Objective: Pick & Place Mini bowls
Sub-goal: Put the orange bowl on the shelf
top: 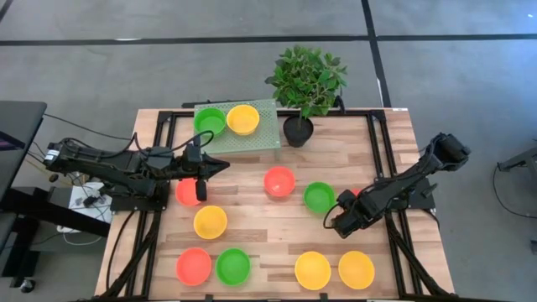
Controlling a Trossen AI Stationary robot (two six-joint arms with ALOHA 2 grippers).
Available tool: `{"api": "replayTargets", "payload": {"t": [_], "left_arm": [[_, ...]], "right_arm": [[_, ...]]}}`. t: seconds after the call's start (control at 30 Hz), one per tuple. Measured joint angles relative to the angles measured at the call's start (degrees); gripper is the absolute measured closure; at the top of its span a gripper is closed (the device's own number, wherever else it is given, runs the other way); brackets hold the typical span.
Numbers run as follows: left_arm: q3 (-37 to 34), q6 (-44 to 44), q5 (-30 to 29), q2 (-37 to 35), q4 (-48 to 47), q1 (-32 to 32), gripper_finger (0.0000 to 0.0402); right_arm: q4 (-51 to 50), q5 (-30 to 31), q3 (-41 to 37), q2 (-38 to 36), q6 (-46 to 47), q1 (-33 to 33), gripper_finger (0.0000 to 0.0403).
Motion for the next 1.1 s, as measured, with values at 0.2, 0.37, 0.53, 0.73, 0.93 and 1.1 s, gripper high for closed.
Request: {"api": "replayTargets", "payload": {"t": [0.2, 0.37, 0.53, 0.73, 0.93, 1.1], "left_arm": [[0.0, 0.0, 0.0, 0.0, 0.3, 0.0, 0.0394], [0.0, 0.0, 0.0, 0.0, 0.4, 0.0, 0.0390], [0.0, 0.3, 0.0, 0.0, 0.4, 0.0, 0.0391], [0.0, 0.4, 0.0, 0.0, 0.4, 0.0, 0.0394], [0.0, 0.5, 0.0, 0.0, 0.4, 0.0, 0.0388], [0.0, 0.9, 0.0, 0.0, 0.4, 0.0, 0.0387]], "right_arm": [[2.0, 0.7, -0.4, 0.0, 0.0, 0.0, 0.0326], [1.8, 1.1, -3.5, 0.0, 0.0, 0.0, 0.0342], [2.2, -1.3, -3.5, 0.0, -0.5, 0.0, 0.0389], [0.5, -4.6, 3.4, 0.0, -5.7, -0.7, 0.0396], [-2.0, -1.3, 15.7, 0.0, -16.0, -3.2, 0.0398], [-0.7, 13.1, 25.3, 0.1, -29.5, -7.9, 0.0400]]}}
